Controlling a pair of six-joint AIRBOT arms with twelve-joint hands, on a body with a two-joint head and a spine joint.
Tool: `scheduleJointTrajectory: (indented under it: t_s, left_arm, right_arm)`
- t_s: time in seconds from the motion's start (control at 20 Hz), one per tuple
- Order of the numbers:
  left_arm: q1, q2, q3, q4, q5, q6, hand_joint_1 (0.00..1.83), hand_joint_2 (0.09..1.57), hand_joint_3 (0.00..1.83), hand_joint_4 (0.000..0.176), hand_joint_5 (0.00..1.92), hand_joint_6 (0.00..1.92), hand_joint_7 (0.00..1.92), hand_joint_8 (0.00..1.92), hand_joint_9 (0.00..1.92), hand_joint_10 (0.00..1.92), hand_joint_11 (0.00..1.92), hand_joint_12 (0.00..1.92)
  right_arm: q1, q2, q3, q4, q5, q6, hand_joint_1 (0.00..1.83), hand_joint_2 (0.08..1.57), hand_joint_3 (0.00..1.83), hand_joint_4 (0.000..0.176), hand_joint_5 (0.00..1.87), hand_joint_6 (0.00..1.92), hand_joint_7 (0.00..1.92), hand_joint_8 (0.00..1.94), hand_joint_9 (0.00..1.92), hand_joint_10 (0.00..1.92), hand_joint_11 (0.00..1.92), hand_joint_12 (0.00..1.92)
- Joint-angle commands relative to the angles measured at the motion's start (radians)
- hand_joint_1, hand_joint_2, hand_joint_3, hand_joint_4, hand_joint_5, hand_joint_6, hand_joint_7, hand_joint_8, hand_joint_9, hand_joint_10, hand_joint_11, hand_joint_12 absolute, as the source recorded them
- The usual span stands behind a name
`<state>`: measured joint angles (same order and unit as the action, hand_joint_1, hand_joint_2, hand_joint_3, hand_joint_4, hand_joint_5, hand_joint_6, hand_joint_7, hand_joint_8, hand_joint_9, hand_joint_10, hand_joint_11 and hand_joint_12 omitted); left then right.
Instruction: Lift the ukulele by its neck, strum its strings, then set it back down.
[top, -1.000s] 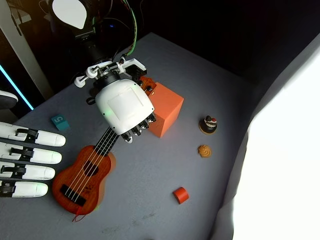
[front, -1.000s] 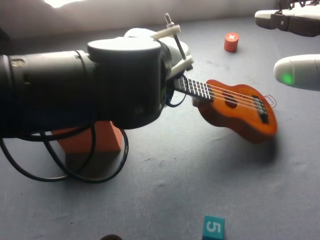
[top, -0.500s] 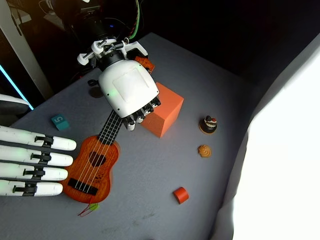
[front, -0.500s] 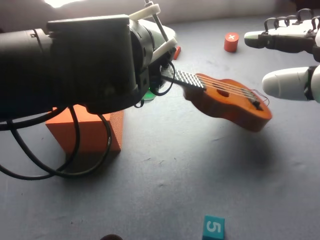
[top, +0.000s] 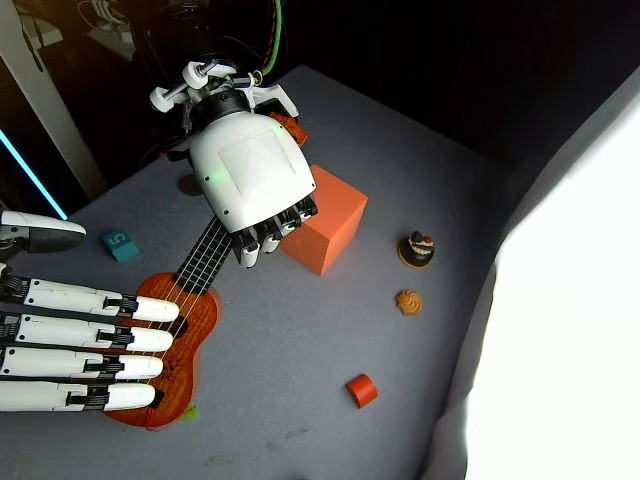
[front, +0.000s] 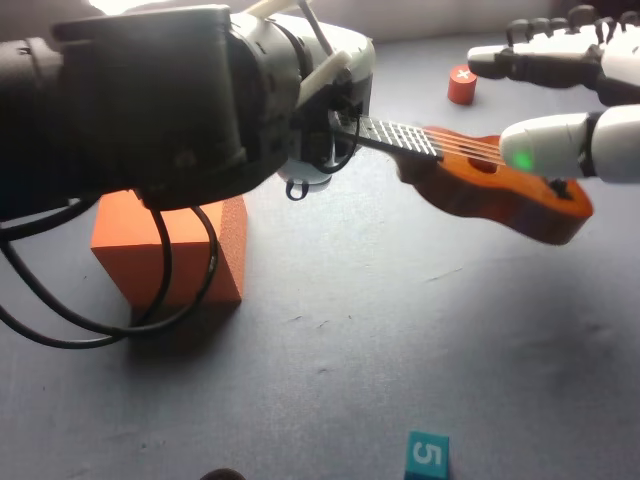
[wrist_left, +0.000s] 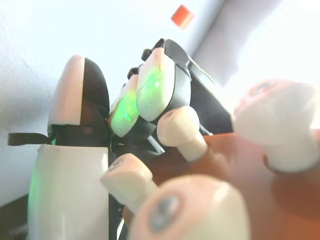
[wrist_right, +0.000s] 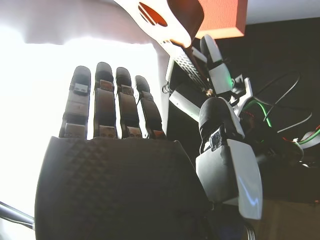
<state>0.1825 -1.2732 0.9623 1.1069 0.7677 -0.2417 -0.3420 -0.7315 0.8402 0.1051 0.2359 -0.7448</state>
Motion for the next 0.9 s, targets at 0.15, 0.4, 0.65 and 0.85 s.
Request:
scheduleJointTrajectory:
  t_s: [0.15,0.4,0.65,0.85]
  left_arm:
    - [-0.016,0.016,-0.015,0.087,-0.06,-0.081,1.5,1.19,0.0,0.176,1.37,1.92,1.43,1.92,1.51,1.92,1.55,1.92]
    - [-0.014,0.026,-0.02,0.087,-0.089,-0.133,1.47,1.22,0.02,0.175,1.33,1.92,1.43,1.92,1.52,1.92,1.54,1.92]
    - [-0.012,0.031,-0.019,0.082,-0.094,-0.146,1.49,1.21,0.01,0.166,1.34,1.92,1.43,1.92,1.51,1.92,1.53,1.92]
    - [-0.009,0.031,-0.018,0.082,-0.095,-0.146,1.46,1.22,0.02,0.17,1.28,1.92,1.41,1.92,1.49,1.92,1.52,1.92]
  right_arm:
    - [0.009,-0.044,0.061,-0.002,0.106,0.112,0.12,1.29,0.0,0.0,0.13,0.01,0.16,0.0,0.16,0.01,0.0,0.44]
    - [0.029,-0.056,0.054,-0.002,0.053,0.146,0.0,1.3,0.0,0.0,0.07,0.0,0.12,0.0,0.11,0.0,0.0,0.0]
    - [0.033,-0.037,0.016,-0.002,0.028,0.146,0.0,1.31,0.0,0.0,0.08,0.01,0.11,0.0,0.07,0.0,0.0,0.0]
    - [0.046,-0.009,-0.038,-0.002,0.026,0.132,0.0,1.3,0.0,0.0,0.09,0.01,0.12,0.01,0.09,0.01,0.0,0.0]
